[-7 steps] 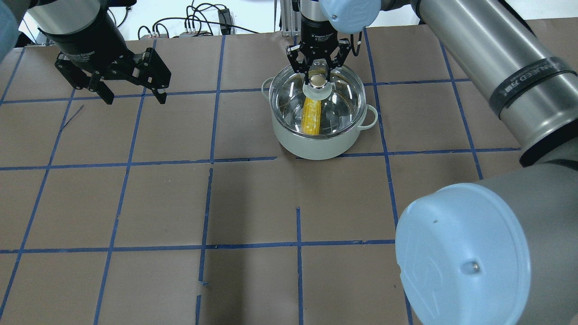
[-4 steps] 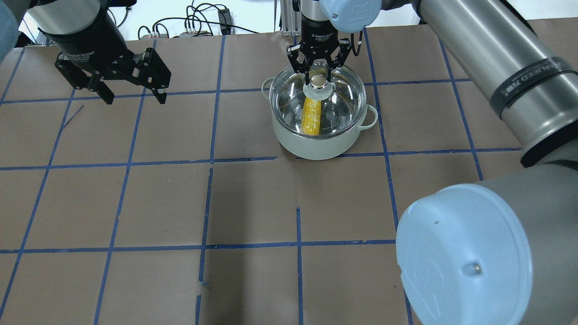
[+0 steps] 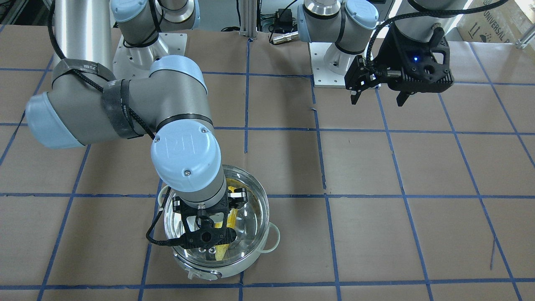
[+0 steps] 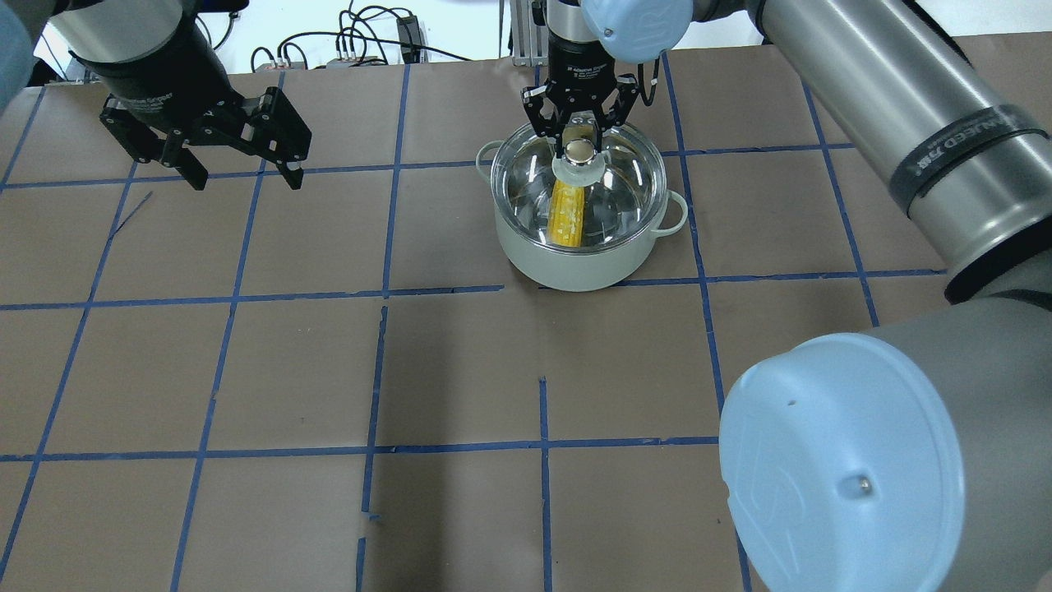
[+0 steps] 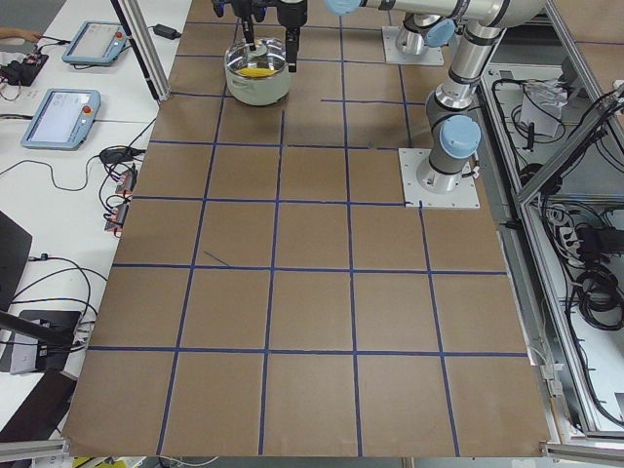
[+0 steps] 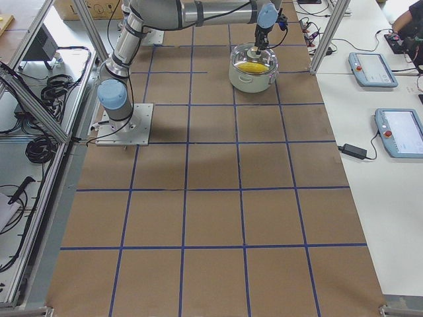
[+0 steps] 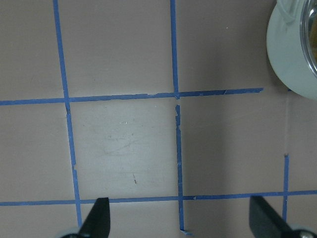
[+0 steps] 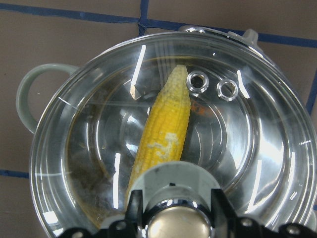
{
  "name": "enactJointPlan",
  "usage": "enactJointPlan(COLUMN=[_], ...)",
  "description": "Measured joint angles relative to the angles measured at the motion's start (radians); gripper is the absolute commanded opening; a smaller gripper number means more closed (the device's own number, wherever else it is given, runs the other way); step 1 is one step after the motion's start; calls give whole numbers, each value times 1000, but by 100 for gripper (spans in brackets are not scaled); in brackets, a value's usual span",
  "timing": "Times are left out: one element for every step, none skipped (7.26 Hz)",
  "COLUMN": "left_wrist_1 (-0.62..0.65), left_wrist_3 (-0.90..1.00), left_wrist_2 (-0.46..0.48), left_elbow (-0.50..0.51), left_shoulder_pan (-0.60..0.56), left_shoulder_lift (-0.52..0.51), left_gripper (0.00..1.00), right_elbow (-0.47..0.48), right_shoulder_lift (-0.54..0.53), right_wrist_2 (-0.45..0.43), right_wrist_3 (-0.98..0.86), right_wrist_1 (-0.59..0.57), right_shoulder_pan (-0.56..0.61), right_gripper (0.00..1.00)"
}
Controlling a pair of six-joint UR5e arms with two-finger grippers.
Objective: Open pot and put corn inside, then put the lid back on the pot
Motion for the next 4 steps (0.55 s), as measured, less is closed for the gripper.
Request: enactJointPlan(left_wrist_1=[0,0,0,0], left_wrist_3=[0,0,0,0], left_wrist_2=[0,1,0,0], left_elbow=[0,0,0,0], left_shoulder_pan=[0,0,0,0], left_shoulder_lift=[0,0,0,0], left_gripper=[100,100,100,100], right_elbow=[0,0,0,0], right_shoulder_lift=[0,1,3,5], right_wrist_2=[0,-2,-7,-9], right_wrist_3=[0,-3,-8,-12], right_wrist_1=[-1,-3,-7,-10], right_shoulder_pan=[-1,-1,-1,-2], right_gripper=[53,63,69,75])
